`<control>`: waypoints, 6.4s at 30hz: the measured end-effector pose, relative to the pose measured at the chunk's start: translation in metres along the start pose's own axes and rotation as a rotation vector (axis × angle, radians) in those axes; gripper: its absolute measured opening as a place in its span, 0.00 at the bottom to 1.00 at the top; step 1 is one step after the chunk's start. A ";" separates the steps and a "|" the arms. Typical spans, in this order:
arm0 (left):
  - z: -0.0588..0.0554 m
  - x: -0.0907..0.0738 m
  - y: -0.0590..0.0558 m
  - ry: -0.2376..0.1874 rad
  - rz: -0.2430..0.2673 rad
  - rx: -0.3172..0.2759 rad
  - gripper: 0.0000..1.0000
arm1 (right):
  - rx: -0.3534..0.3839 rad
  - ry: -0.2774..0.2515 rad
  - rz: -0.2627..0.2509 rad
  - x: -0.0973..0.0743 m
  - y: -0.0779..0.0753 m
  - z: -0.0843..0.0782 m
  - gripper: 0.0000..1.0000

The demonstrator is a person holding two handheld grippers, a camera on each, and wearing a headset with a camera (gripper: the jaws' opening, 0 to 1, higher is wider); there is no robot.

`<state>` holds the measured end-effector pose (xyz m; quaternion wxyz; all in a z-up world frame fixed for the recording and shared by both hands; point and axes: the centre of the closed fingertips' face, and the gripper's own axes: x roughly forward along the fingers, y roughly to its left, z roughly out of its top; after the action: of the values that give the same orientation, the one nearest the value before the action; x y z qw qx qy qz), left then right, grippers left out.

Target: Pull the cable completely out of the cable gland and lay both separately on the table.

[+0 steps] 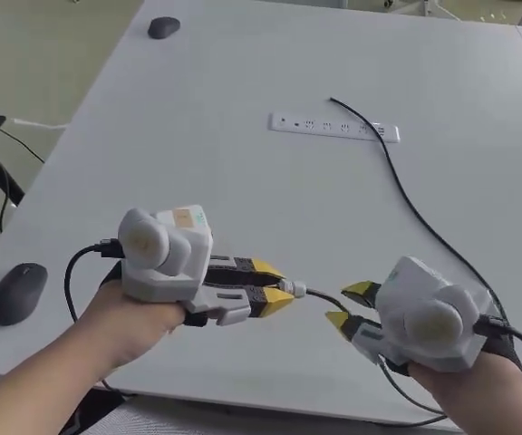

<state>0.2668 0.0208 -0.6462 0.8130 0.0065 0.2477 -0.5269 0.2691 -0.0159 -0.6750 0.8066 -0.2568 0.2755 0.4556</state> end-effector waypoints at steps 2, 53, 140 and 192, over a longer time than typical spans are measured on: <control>0.000 0.000 0.000 0.001 -0.001 0.001 0.15 | -0.040 -0.011 -0.005 0.001 0.002 0.008 0.14; 0.001 -0.005 -0.001 -0.023 0.015 0.015 0.15 | 0.076 -0.007 -0.028 0.009 -0.005 0.007 0.00; 0.013 -0.010 0.004 -0.067 0.031 0.011 0.15 | 0.206 -0.094 -0.007 -0.011 -0.029 -0.006 0.20; 0.017 -0.010 0.002 -0.074 0.025 0.010 0.15 | -0.051 -0.080 0.016 0.013 -0.015 0.012 0.00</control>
<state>0.2724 0.0253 -0.6276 0.8281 -0.0059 0.2145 -0.5179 0.2900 -0.0070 -0.6733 0.8067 -0.2565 0.2333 0.4786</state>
